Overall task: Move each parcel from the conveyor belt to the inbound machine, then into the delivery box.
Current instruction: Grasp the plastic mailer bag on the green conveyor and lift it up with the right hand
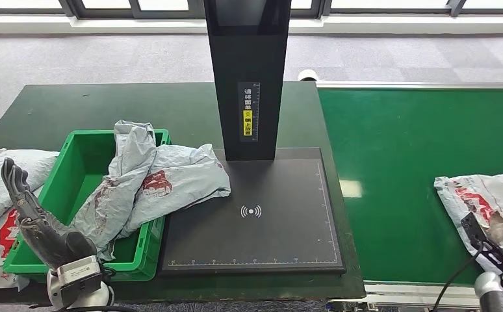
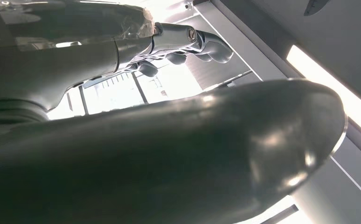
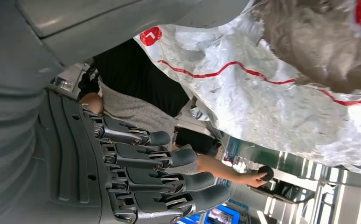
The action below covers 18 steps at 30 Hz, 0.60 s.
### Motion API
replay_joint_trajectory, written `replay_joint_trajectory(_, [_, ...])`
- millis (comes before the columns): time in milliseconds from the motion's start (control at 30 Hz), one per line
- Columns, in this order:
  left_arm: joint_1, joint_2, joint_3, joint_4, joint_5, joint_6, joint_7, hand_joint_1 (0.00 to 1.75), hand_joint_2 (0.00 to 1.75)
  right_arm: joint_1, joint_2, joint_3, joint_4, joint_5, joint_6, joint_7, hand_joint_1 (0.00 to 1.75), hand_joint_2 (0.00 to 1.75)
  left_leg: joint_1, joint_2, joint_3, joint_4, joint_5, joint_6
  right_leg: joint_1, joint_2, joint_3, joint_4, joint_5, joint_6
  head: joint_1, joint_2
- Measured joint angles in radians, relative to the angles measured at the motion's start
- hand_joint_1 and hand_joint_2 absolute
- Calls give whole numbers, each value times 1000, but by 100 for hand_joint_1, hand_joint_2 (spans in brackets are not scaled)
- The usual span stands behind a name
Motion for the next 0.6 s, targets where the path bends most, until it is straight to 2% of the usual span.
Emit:
replay_joint_trajectory(333, [-2,5,0,2,2,0,0,0,0,0,-13,-34,56,3,77,22,0,175,0,0,0,0,0,0,0,0,0,0,0,0,0,0])
replay_joint_trajectory(600, [-10,8,0,24,-2,0,0,0,0,0,6,-43,80,14,127,-1,0,175,0,0,0,0,0,0,0,0,0,0,0,0,0,0])
